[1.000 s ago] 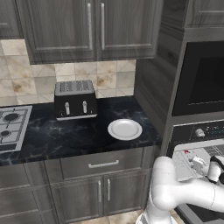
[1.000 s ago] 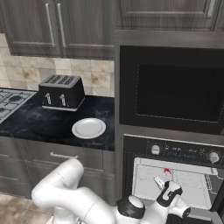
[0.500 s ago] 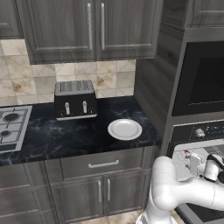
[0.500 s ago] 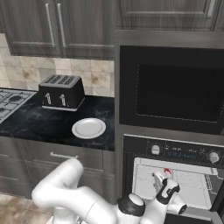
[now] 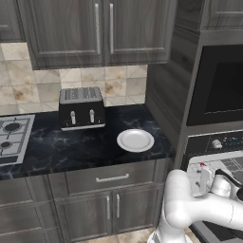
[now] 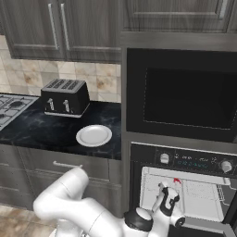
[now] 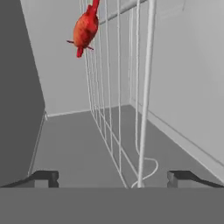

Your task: Take the fish from the oven and place it on the plate on the counter.

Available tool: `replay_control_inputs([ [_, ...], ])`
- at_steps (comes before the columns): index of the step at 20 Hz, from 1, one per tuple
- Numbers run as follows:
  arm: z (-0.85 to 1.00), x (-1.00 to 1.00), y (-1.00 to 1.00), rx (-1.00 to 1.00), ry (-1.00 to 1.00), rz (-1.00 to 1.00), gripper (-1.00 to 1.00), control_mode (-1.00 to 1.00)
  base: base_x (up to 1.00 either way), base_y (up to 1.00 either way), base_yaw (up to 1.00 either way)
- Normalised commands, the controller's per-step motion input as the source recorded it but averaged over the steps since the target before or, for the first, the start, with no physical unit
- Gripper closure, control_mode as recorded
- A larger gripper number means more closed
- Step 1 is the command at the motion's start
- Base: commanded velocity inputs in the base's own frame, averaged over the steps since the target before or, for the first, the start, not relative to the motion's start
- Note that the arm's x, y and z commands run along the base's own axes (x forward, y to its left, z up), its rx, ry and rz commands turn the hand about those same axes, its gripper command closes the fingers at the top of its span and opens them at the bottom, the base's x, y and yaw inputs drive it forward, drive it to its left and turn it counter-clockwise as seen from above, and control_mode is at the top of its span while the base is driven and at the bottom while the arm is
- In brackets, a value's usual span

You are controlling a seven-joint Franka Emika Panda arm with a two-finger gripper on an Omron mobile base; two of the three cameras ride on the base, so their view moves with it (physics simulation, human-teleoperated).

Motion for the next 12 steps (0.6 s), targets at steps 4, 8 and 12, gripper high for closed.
replay_control_inputs([
  [4,-1.0,0.0,0.0,0.21,-0.05,-0.13,-1.0,-1.0,0.0,0.0,0.0],
  [8,-1.0,0.0,0.0,0.16,-0.19,-0.11,-1.0,-1.0,0.0,0.0,0.0],
  [12,-1.0,0.0,0.0,0.12,-0.32,-0.09,-1.0,-1.0,0.0,0.0,0.0],
])
